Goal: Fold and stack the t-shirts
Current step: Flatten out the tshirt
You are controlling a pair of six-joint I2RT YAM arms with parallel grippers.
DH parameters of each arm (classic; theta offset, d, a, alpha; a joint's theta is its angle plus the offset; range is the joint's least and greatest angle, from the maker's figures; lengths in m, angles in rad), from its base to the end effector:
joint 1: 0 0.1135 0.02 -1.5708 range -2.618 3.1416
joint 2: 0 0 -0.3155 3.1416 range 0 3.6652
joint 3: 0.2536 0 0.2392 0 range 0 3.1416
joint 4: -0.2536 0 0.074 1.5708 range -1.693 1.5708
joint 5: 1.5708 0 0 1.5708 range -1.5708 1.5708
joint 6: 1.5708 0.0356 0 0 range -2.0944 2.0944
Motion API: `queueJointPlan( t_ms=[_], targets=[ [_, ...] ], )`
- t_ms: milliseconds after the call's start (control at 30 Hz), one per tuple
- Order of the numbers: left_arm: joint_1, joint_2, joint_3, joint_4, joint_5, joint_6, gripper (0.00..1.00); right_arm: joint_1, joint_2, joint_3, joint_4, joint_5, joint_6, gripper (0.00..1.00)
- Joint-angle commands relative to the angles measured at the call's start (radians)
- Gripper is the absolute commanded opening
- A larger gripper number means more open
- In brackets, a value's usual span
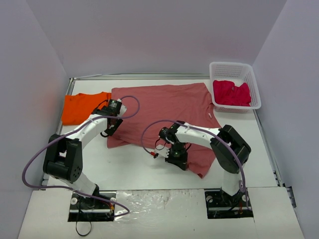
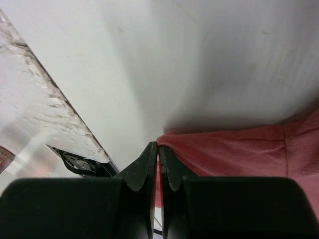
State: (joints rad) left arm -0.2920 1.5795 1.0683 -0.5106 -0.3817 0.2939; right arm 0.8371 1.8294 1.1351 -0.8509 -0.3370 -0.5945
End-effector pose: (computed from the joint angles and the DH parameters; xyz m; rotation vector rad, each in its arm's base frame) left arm 0.3006 -0.0765 0.2767 0.6041 2.4835 0.4938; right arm 0.2054 0.2454 0.2089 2.0273 -2.3209 -0.5251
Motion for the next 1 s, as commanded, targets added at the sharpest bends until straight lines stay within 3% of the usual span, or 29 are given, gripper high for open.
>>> queueJointPlan(
  t_ms=[0, 333, 367, 400, 567, 600, 733, 767, 967],
  targets=[
    [0.005, -0.050, 0.018, -0.012, -0.006, -0.018, 0.65, 0.034, 0.016, 0.037, -0.085, -0.081, -0.002, 0.00],
    [0.005, -0.039, 0.015, -0.005, -0.005, -0.018, 0.64, 0.056, -0.004, 0.126, -0.180, -0.284, -0.122, 0.00],
    [0.005, -0.039, 0.013, -0.005, -0.006, -0.018, 0.65, 0.059, 0.002, 0.120, -0.178, -0.281, -0.122, 0.06],
    [0.005, -0.038, 0.013, -0.005, -0.005, -0.018, 0.65, 0.059, 0.008, 0.112, -0.178, -0.261, -0.117, 0.33],
    [0.005, -0.039, 0.018, -0.006, 0.000, -0.016, 0.64, 0.048, 0.002, 0.068, -0.129, -0.191, -0.065, 0.42],
    [0.005, -0.038, 0.018, -0.008, -0.002, -0.016, 0.64, 0.045, -0.010, 0.074, -0.128, -0.183, -0.056, 0.48],
    [0.005, -0.041, 0.021, -0.009, 0.003, -0.018, 0.65, -0.018, -0.097, 0.158, -0.084, -0.107, 0.042, 0.53],
    [0.005, -0.044, 0.024, -0.011, 0.006, -0.019, 0.64, -0.035, -0.111, 0.167, -0.068, -0.080, 0.068, 0.58],
    [0.005, -0.059, 0.019, -0.011, 0.012, -0.019, 0.64, -0.115, -0.217, 0.111, -0.072, 0.081, 0.114, 0.60]
  ],
)
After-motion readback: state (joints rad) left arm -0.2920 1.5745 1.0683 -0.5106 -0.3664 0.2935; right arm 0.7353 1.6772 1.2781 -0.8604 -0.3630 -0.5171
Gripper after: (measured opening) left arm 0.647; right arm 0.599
